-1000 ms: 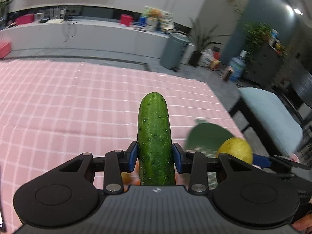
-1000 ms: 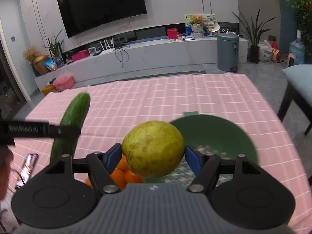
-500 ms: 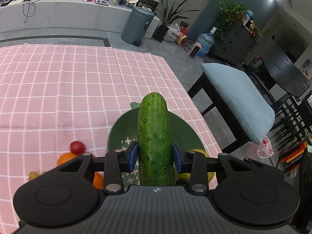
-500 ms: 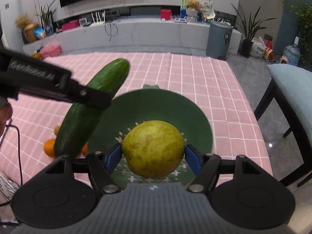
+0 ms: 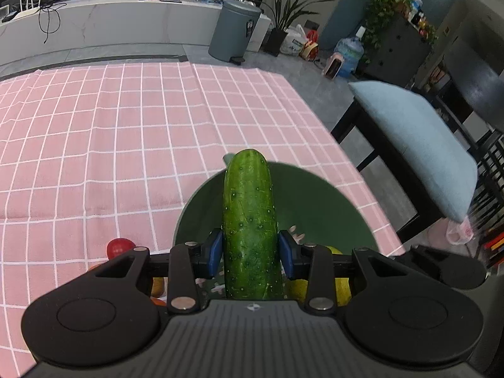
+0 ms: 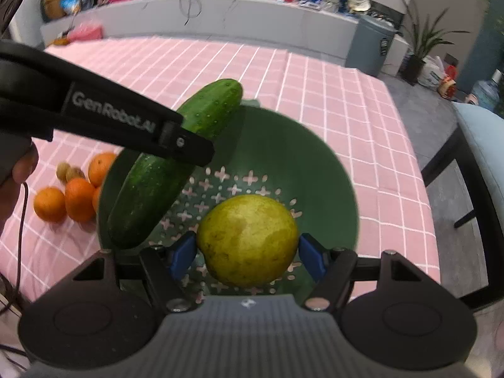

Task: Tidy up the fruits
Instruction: 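Lift and carry the cucumber with the left tool while the right carries the pear over the colander, then lower the cucumber into the colander and open the left tool while the right releases the pear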

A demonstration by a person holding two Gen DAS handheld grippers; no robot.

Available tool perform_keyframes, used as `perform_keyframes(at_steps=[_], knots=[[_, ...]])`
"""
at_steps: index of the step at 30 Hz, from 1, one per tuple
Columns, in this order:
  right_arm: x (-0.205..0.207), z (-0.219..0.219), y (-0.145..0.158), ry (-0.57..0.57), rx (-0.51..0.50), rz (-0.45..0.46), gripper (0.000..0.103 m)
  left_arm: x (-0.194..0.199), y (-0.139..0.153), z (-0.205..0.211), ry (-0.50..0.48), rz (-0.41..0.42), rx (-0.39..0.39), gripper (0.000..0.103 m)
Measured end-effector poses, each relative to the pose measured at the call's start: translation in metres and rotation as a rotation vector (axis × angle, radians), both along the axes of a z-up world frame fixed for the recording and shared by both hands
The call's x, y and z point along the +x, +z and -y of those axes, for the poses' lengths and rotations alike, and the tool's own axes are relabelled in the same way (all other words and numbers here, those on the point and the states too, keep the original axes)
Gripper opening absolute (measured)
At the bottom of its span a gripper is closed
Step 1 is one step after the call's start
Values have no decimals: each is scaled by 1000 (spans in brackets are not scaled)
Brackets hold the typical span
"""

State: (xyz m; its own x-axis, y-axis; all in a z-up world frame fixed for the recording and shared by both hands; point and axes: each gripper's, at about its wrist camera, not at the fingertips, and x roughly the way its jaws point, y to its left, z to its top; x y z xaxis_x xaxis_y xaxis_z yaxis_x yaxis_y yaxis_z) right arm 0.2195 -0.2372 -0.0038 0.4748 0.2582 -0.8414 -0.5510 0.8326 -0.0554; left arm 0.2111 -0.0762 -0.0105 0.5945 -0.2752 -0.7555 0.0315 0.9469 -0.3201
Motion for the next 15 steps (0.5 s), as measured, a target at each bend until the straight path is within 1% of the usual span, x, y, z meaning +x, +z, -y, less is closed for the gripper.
perform_keyframes(at_steps=[5,7,9,12,15], knots=[[6,-9,-9,58,-46,-25,67,1,-10,1,-8,-24,7,42],[9,-7,-12,56,-33,-45,67,-1,-14,1,-14,-28,14,42],[11,-6,-14,48,-23,-62,68,-2,-14,4,-27,-18,33,42],[14,-7,-20,42,-43,-93,68,-2,-13,10,-55,-15,69,42],[16,-9,-18,46,-42,-103,68,0,-13,17,-75,-14,101,43]])
